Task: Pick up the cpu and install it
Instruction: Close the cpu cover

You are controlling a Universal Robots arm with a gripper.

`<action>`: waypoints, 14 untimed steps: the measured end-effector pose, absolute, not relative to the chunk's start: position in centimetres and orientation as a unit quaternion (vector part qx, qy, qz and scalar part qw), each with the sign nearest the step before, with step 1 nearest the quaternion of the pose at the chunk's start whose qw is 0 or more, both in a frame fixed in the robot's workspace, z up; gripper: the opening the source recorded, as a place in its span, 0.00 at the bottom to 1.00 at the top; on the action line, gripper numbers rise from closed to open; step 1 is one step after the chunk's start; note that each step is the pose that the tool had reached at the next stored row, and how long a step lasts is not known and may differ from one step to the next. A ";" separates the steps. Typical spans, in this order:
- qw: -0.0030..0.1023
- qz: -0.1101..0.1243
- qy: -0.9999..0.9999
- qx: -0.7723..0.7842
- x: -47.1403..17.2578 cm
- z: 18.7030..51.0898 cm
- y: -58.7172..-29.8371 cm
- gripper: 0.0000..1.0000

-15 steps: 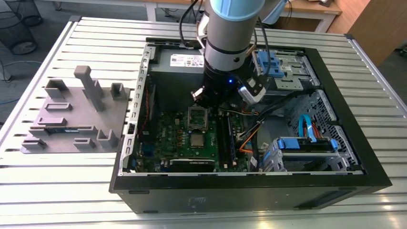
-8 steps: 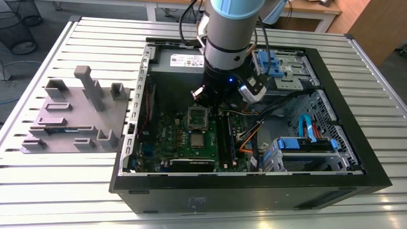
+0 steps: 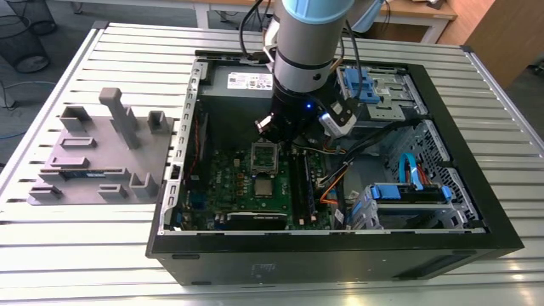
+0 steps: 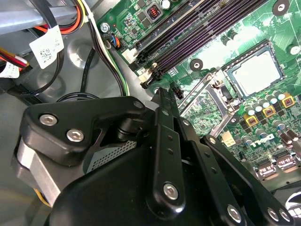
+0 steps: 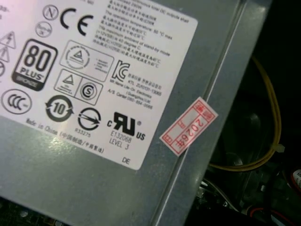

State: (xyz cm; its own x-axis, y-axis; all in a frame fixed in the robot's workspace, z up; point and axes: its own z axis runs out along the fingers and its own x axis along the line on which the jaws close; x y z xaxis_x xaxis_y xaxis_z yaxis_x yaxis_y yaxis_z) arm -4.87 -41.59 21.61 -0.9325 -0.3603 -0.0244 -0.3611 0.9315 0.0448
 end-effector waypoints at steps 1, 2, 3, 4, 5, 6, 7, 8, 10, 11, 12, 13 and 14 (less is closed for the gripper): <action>0.008 0.024 0.983 -0.184 -4.9 21.6 -41.6 0.11; 0.008 0.024 0.983 -0.184 -4.9 21.6 -41.6 0.11; 0.008 0.024 0.983 -0.184 -4.9 21.6 -41.6 0.11; 0.008 0.024 0.983 -0.184 -4.9 21.6 -41.6 0.11; 0.008 0.024 0.983 -0.184 -4.9 21.6 -41.6 0.11; 0.008 0.024 0.982 -0.185 -4.9 21.6 -41.6 0.11; 0.008 0.024 0.982 -0.187 -4.9 21.6 -41.6 0.11; 0.008 0.024 0.982 -0.188 -4.9 21.6 -41.6 0.11; 0.008 0.024 0.982 -0.188 -4.9 21.6 -41.6 0.11; 0.008 0.024 0.982 -0.188 -4.9 21.6 -41.6 0.11; 0.008 0.024 0.982 -0.188 -4.9 21.6 -41.6 0.11; 0.008 0.024 0.982 -0.189 -4.9 21.6 -41.6 0.11; 0.008 0.024 0.981 -0.191 -4.9 21.6 -41.6 0.11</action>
